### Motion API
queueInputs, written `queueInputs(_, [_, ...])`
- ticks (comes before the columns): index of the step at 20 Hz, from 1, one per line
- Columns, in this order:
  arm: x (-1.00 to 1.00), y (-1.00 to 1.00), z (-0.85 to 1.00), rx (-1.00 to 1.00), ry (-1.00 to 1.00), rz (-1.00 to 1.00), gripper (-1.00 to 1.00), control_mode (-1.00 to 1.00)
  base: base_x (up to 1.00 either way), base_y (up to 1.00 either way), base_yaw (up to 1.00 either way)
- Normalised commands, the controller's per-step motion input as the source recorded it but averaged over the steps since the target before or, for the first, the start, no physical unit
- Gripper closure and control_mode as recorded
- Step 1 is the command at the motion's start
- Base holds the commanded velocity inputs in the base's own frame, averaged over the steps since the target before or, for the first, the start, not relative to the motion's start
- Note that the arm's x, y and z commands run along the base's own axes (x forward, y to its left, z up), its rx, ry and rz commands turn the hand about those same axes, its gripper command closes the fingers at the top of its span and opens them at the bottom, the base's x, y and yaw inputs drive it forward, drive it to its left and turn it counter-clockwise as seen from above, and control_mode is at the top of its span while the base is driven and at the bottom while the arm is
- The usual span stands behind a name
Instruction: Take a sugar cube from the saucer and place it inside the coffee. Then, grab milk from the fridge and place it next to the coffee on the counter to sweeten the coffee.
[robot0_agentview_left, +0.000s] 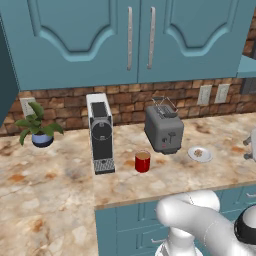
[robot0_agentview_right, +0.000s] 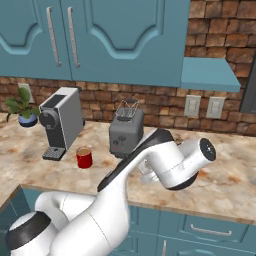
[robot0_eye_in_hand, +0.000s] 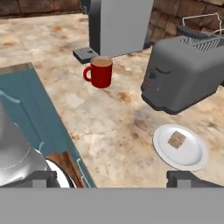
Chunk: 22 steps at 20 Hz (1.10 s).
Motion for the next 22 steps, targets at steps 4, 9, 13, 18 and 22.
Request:
queueInputs(4, [0.27,0.03,-0.31,0.12,-0.09,0.15,-1.0,-1.0,0.0,0.0,0.0])
queueInputs(9, [0.42,0.22,-0.32,0.12,-0.03,0.01,-1.0,-1.0,0.0,0.0,0.0])
queueInputs(13, [0.61,0.22,-0.33,0.08,0.0,0.0,-1.0,-1.0,0.0,0.0,0.0])
queueInputs(18, [0.59,0.06,-0.32,0.05,0.0,0.0,-1.0,-1.0,0.0,0.0,0.0])
queueInputs(22, [0.55,0.0,-0.25,0.05,0.0,0.0,-1.0,-1.0,0.0,0.0,0.0])
